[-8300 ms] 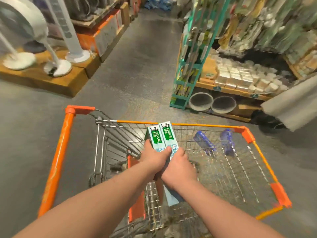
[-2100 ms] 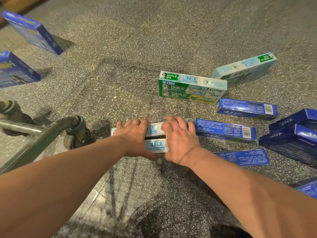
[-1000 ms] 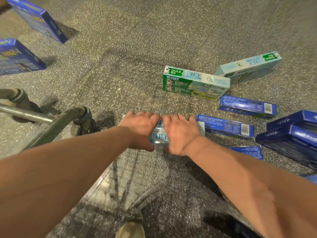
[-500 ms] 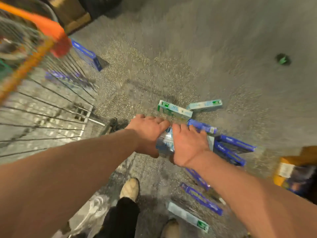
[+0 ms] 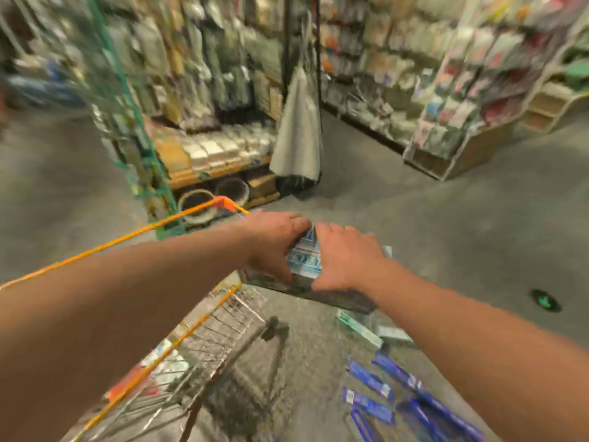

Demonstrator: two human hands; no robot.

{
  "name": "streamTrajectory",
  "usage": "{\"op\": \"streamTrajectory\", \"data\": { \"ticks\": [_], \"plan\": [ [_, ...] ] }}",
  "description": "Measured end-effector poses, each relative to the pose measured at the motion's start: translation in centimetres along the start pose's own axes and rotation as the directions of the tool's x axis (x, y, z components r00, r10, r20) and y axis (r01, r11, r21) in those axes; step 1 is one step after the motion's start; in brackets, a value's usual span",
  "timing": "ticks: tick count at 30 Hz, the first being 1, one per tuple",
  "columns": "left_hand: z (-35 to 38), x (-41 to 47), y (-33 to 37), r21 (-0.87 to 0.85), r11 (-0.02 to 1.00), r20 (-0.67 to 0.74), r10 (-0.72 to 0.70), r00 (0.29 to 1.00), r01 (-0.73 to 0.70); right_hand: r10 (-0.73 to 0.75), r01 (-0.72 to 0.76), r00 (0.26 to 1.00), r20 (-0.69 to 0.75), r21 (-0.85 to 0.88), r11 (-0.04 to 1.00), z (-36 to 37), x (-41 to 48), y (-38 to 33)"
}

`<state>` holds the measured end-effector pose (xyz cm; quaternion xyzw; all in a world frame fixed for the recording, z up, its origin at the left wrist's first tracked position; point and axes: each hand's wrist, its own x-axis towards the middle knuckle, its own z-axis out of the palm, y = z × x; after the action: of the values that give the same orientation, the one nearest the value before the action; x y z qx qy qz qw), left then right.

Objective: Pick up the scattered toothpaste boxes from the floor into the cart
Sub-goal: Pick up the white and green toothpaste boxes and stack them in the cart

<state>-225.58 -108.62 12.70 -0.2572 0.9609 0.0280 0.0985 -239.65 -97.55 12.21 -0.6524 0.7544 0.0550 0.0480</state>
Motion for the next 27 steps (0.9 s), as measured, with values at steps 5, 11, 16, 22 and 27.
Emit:
{"op": "streamTrajectory", "data": {
  "ticks": [5, 11, 16, 22, 27],
  "plan": [
    [-4.0, -7.2, -7.2, 0.059, 0.992, -0.006, -0.113, 0.994, 0.113, -0.141, 0.141, 0.989, -0.054, 0.012, 0.990, -4.7, 3.2, -8.7],
    [-0.4, -10.8, -18.5, 0.063, 0.978, 0.035, -0.200, 0.979, 0.197, -0.223, 0.223, 0.975, -0.009, 0.010, 0.975, -3.6, 10.8, -18.6],
    [4.7, -10.0, -28.7, 0.065, 0.981, 0.079, -0.188, 0.979, 0.184, -0.184, 0.182, 0.981, 0.058, 0.052, 0.982, 0.2, 19.0, -25.6],
    [11.9, -6.6, -36.5, 0.074, 0.987, 0.124, -0.152, 0.981, 0.143, -0.049, 0.038, 0.993, 0.107, 0.103, 0.994, 7.8, 26.8, -30.7],
    [20.6, -2.7, -39.8, 0.042, 0.989, 0.242, -0.148, 0.959, 0.142, 0.023, -0.045, 0.983, 0.182, 0.120, 0.992, 16.6, 31.5, -32.3]
  ]
}}
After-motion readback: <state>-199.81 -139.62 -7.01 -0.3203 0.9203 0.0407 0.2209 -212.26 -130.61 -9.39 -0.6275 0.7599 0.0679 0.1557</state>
